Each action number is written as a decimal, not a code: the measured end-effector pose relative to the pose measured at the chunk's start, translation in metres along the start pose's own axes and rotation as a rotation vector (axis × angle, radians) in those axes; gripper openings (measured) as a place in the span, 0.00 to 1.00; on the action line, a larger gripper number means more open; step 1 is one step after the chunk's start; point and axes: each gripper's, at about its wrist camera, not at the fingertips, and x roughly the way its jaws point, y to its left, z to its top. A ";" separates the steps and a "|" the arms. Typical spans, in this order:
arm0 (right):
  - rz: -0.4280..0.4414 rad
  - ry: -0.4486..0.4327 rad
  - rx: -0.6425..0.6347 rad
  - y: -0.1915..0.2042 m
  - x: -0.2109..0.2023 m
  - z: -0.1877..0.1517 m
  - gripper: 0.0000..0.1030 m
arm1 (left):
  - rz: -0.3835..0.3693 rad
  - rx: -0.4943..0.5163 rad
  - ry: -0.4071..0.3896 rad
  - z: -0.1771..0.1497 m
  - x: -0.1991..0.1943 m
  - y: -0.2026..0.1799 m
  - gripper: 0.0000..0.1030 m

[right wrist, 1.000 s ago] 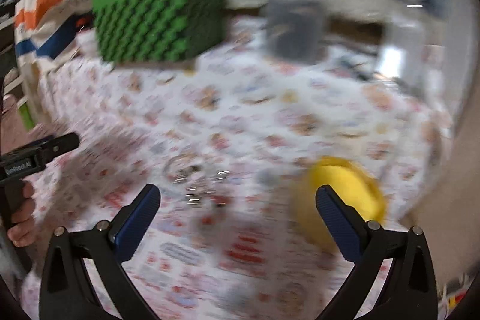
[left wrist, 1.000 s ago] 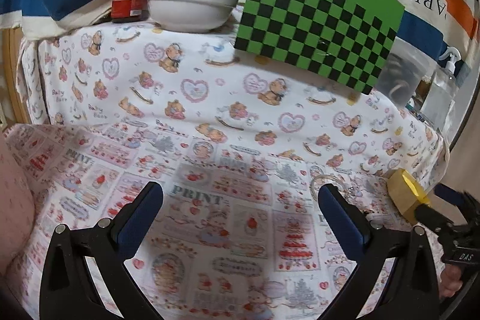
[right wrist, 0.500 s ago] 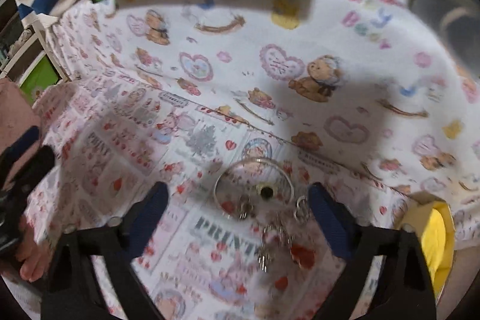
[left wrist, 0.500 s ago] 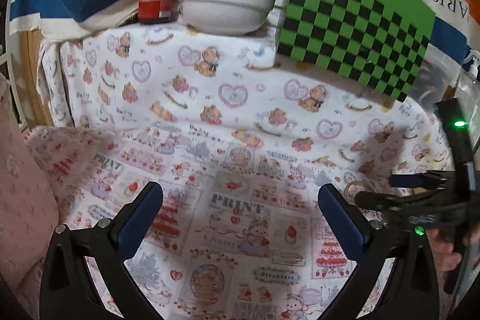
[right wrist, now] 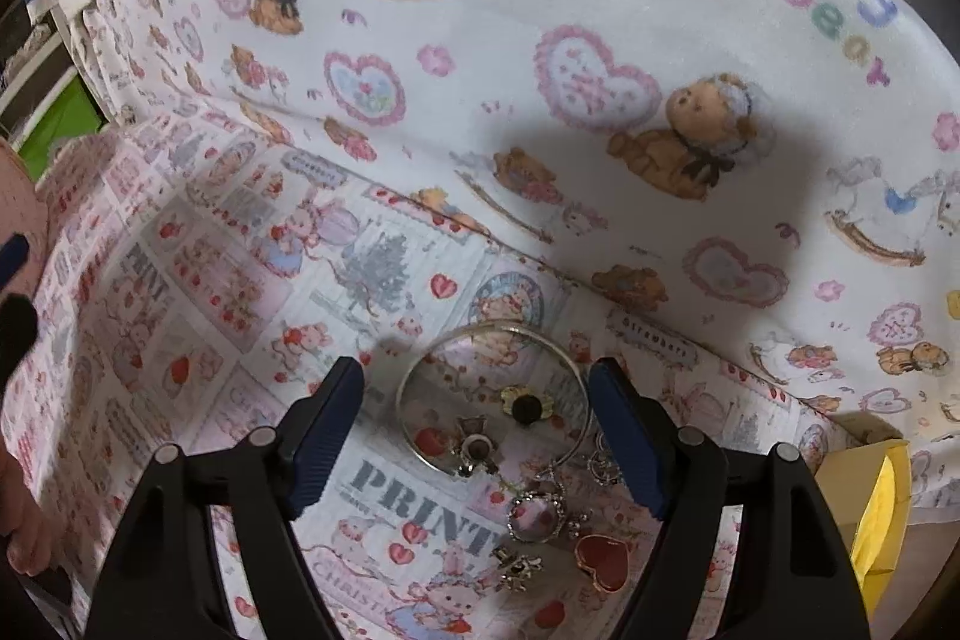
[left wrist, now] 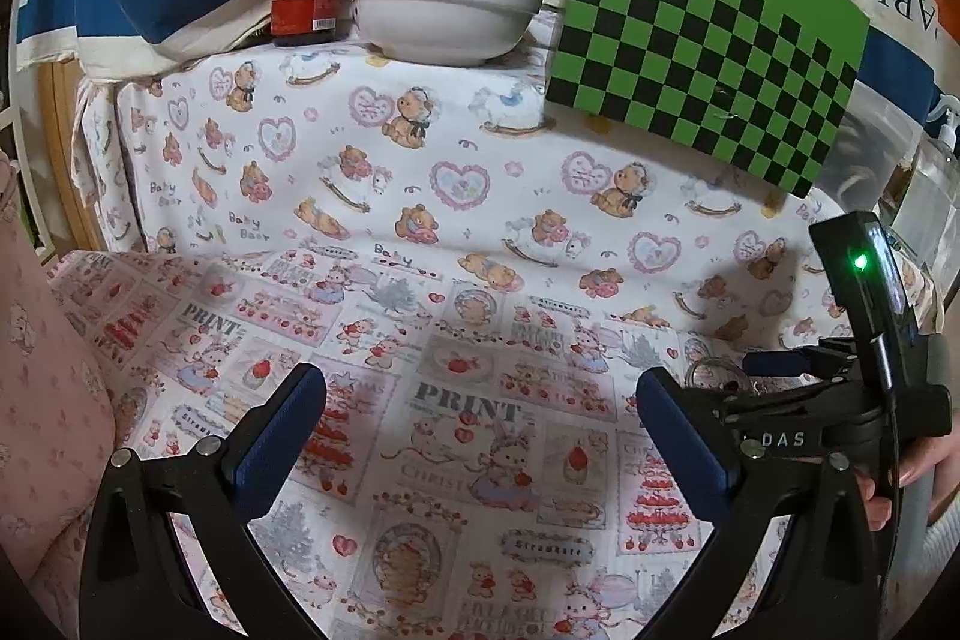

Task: Organize jewelry
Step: 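Move the right tool down over the silver charm bangle, then close the right gripper on the rim of the silver bangle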

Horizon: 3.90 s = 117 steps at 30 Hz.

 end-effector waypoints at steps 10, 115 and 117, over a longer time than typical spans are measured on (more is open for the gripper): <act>-0.017 -0.004 0.008 0.010 0.006 0.003 0.74 | 0.019 -0.005 0.000 -0.001 0.001 0.002 0.99; 0.177 -0.188 0.212 -0.055 -0.082 -0.129 0.34 | 0.087 0.328 -0.067 -0.029 -0.013 -0.067 0.99; 0.103 -0.142 0.187 -0.047 -0.068 -0.122 0.34 | 0.090 0.332 -0.066 -0.029 -0.013 -0.067 0.99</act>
